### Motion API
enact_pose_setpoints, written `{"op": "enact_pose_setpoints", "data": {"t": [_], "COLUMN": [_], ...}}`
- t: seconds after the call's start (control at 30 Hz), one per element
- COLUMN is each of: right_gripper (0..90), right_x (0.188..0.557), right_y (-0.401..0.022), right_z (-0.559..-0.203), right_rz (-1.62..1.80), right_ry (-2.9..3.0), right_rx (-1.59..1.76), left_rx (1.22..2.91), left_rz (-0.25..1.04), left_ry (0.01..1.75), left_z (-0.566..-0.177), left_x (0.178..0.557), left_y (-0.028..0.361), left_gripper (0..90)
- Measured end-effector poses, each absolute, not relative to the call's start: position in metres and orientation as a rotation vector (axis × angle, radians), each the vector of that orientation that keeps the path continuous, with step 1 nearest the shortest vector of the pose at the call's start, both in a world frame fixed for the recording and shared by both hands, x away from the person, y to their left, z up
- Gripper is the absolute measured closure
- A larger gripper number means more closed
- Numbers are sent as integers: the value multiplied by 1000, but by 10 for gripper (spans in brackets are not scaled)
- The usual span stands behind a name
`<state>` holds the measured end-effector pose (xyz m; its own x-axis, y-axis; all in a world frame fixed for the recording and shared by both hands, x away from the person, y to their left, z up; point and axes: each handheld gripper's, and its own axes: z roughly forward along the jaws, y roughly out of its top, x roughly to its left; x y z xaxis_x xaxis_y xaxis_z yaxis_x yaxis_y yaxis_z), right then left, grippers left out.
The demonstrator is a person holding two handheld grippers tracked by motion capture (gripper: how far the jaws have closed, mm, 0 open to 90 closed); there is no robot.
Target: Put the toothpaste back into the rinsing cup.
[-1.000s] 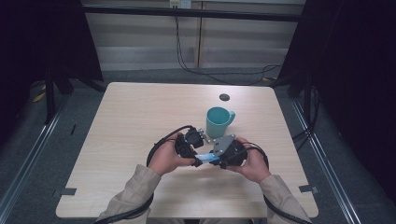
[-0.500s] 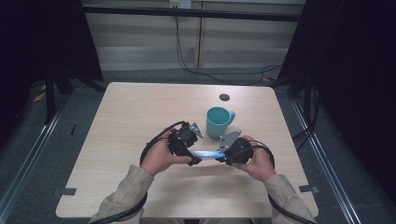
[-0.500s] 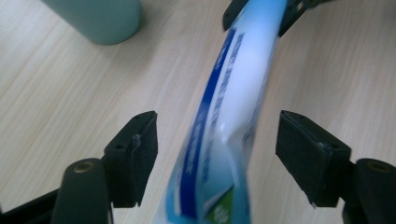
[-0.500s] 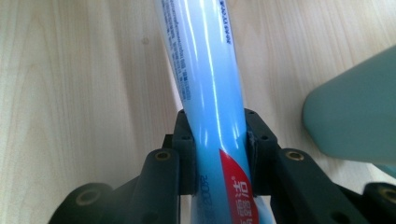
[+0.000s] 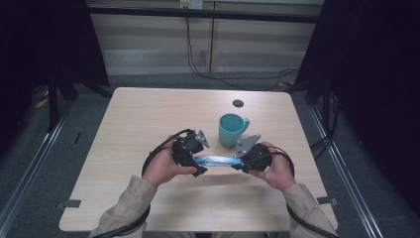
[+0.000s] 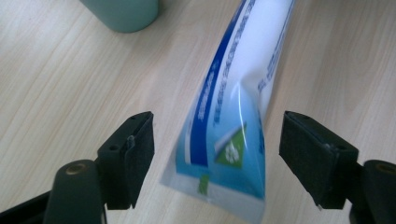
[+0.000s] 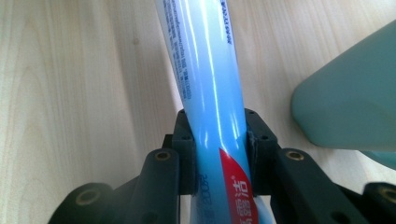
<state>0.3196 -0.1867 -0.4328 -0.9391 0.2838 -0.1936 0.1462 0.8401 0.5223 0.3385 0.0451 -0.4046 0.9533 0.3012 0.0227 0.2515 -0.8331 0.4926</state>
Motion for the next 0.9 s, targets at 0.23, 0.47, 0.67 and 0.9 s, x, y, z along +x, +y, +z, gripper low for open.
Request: {"op": "enact_pose_setpoints", "data": {"t": [0.23,0.47,0.67,0.9], "right_gripper": [709,703,673,596], "right_x": [319,319,322,322], "right_y": [-184,-182,-186,-191], "right_z": [-431,-432,-430,-426], "right_rz": [769,769,844,899], "right_ry": [2756,2776,2788,2760], "right_rx": [326,303,315,344], "left_rx": [2646,2701,2653,2586], "left_rz": [181,189,216,195], "left_ry": [319,253,270,297], "left_z": [-412,-411,-401,-397], "left_x": [335,331,330,332], "left_y": [40,38,40,44], "left_gripper": [398,551,638,695]}}
